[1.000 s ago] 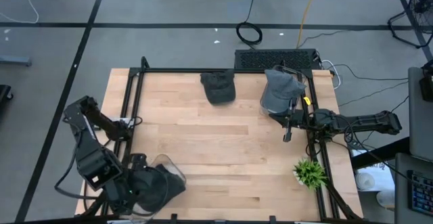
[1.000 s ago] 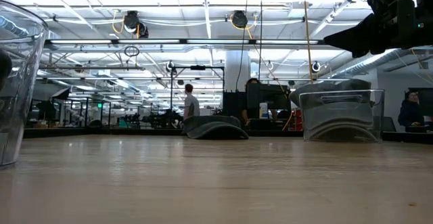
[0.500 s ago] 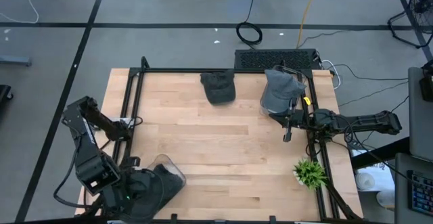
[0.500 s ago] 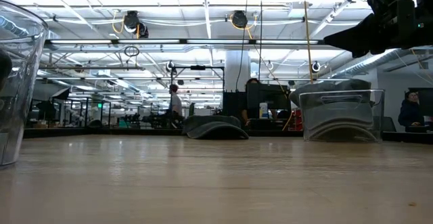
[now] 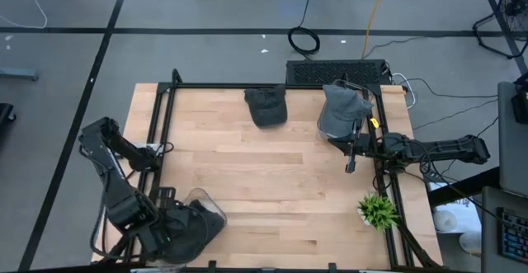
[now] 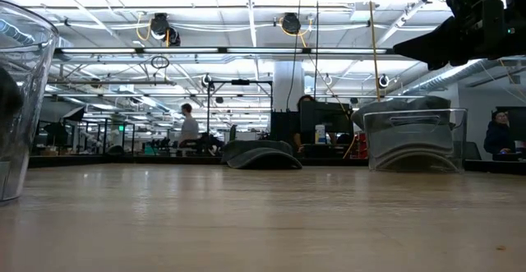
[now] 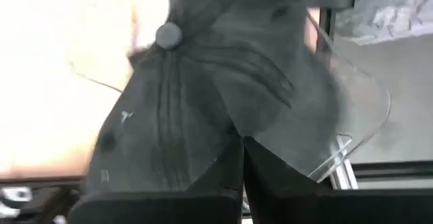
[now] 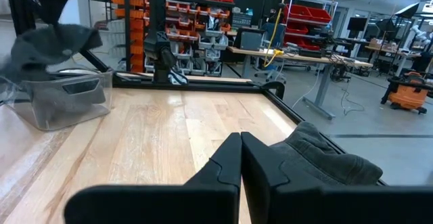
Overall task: Pick & Place hat
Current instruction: Put the left black cap into the bottom transparent bin
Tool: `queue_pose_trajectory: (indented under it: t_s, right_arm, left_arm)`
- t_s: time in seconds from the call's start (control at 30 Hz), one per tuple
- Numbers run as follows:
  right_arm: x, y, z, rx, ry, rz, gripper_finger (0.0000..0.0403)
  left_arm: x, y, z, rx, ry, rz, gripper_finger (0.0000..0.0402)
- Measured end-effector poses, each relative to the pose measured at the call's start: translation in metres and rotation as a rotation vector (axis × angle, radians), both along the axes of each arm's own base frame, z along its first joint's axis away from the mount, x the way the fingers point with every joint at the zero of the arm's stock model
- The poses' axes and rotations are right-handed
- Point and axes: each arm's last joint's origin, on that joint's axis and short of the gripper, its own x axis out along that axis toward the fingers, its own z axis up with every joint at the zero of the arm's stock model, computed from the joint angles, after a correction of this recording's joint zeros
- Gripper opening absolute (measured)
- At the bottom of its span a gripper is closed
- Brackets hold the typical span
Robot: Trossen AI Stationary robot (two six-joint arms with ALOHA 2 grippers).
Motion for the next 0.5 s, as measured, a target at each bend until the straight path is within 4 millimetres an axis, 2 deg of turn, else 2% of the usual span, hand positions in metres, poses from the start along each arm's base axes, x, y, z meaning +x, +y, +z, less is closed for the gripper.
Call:
queue_pose_trajectory:
  t_s: [0.23,0.5]
  right_arm:
    - [0.000,0.000,0.000,0.000,0.000,0.000,0.0000]
    - [0.000,0.000,0.000,0.000,0.000,0.000,0.0000]
  left_arm:
    - [0.004,-0.008,-0.025,-0.089,0.052,-0.015,0.0006]
    - [0.021,-0.016,-0.022,-0.216,-0.079,-0.089,0.0009]
